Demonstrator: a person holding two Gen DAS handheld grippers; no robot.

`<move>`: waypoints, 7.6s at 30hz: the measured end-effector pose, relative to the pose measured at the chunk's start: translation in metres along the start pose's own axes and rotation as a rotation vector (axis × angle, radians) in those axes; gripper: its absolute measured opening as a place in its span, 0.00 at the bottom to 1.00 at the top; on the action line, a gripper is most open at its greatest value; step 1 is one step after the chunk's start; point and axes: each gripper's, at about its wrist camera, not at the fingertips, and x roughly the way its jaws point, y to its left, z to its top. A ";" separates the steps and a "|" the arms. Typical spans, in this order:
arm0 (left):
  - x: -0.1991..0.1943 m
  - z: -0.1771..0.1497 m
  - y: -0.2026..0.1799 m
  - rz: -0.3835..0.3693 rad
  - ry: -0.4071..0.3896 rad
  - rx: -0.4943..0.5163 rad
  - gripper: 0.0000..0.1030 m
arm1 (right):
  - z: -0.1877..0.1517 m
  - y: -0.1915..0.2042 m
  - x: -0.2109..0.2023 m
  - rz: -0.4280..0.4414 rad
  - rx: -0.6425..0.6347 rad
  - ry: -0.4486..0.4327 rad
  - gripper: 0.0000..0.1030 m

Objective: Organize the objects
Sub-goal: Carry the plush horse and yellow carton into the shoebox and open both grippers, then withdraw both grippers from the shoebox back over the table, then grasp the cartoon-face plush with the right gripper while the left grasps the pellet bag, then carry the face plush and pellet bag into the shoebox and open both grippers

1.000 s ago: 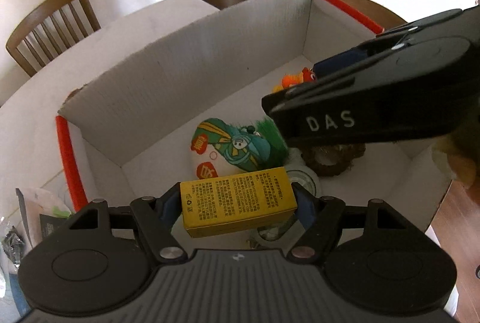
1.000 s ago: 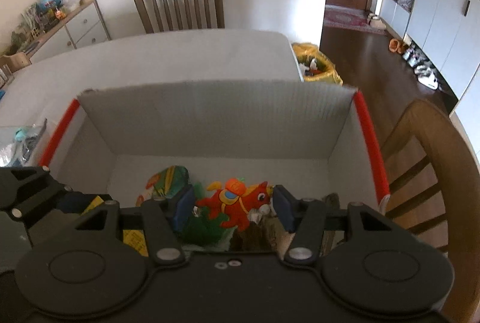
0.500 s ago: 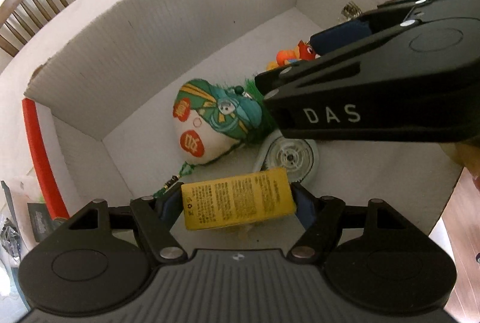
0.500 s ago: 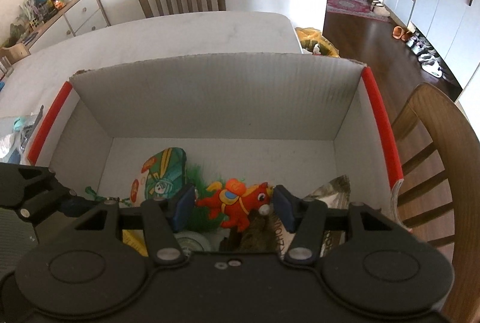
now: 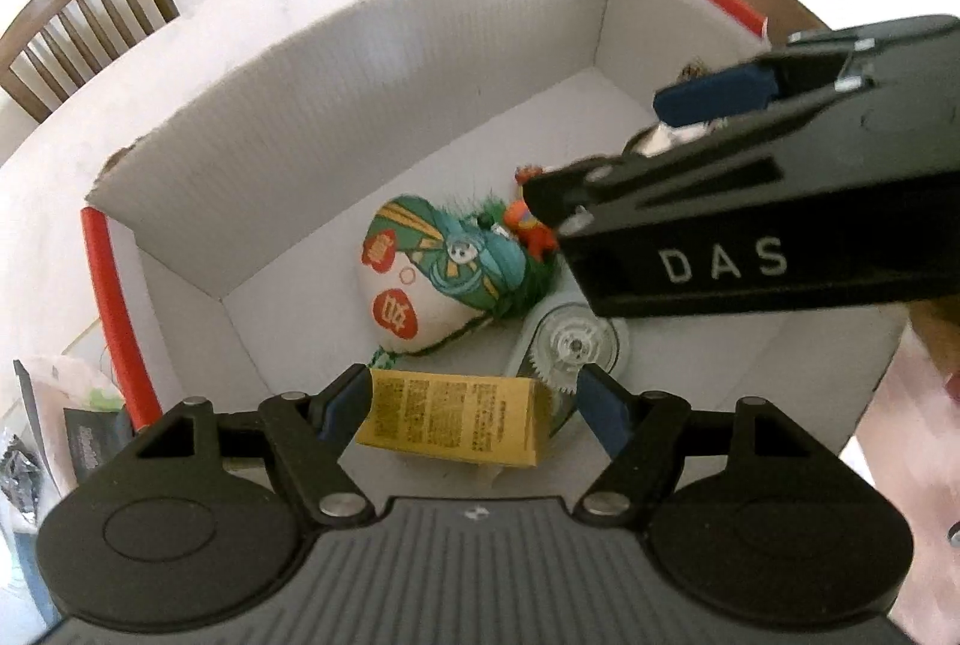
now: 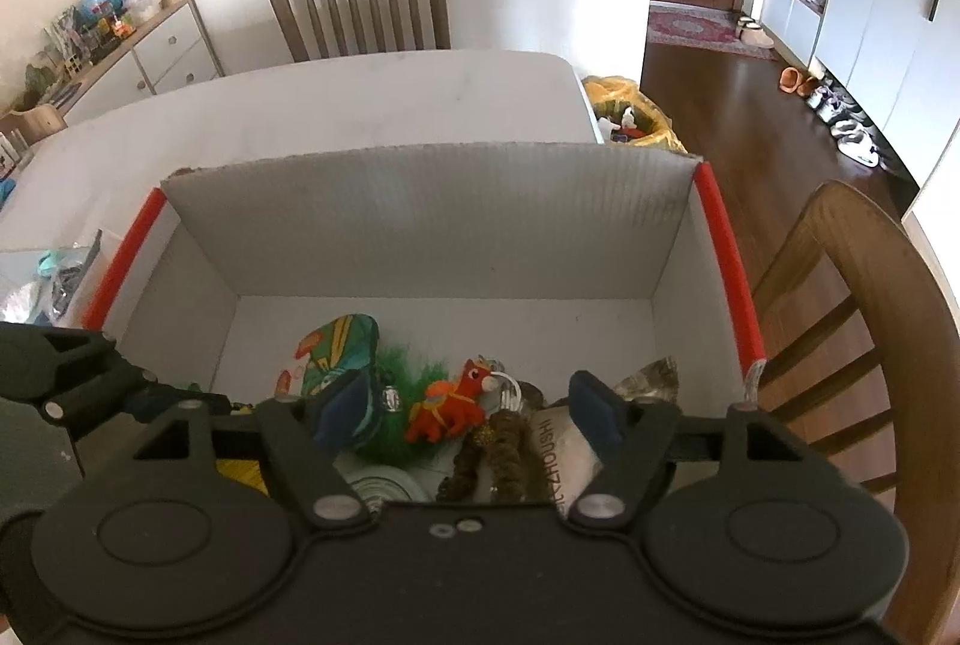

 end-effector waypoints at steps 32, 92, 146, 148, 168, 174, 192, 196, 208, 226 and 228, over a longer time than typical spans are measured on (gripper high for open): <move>-0.113 -0.037 0.038 -0.009 -0.339 -0.114 0.77 | -0.007 0.039 -0.082 0.047 -0.002 -0.140 0.87; -0.095 -0.222 0.333 0.138 -0.354 -0.334 0.99 | -0.035 0.266 -0.005 0.049 -0.030 -0.008 0.95; -0.037 -0.212 0.346 0.177 -0.247 -0.296 0.36 | -0.044 0.239 0.048 -0.007 0.259 -0.004 0.40; -0.040 -0.215 0.342 0.176 -0.245 -0.292 0.36 | -0.045 0.238 0.042 -0.002 0.257 -0.008 0.40; -0.114 -0.194 0.268 0.088 -0.280 -0.255 0.36 | -0.054 0.226 -0.032 0.080 0.234 -0.091 0.40; -0.132 -0.181 0.233 0.056 -0.305 -0.213 0.36 | -0.053 0.214 -0.053 0.096 0.227 -0.126 0.40; -0.139 -0.125 0.135 -0.007 -0.340 -0.115 0.36 | -0.060 0.146 -0.088 0.084 0.193 -0.158 0.40; -0.134 -0.109 0.115 -0.010 -0.340 -0.097 0.36 | -0.060 0.127 -0.092 0.081 0.191 -0.163 0.40; -0.117 -0.056 0.062 -0.009 -0.346 -0.041 0.36 | -0.058 0.062 -0.088 0.034 0.163 -0.159 0.40; -0.043 0.047 0.008 0.023 -0.256 0.057 0.36 | -0.048 0.028 -0.037 0.039 0.047 0.028 0.40; -0.033 0.053 0.004 0.036 -0.244 0.074 0.36 | -0.049 0.029 -0.031 0.038 0.034 0.050 0.40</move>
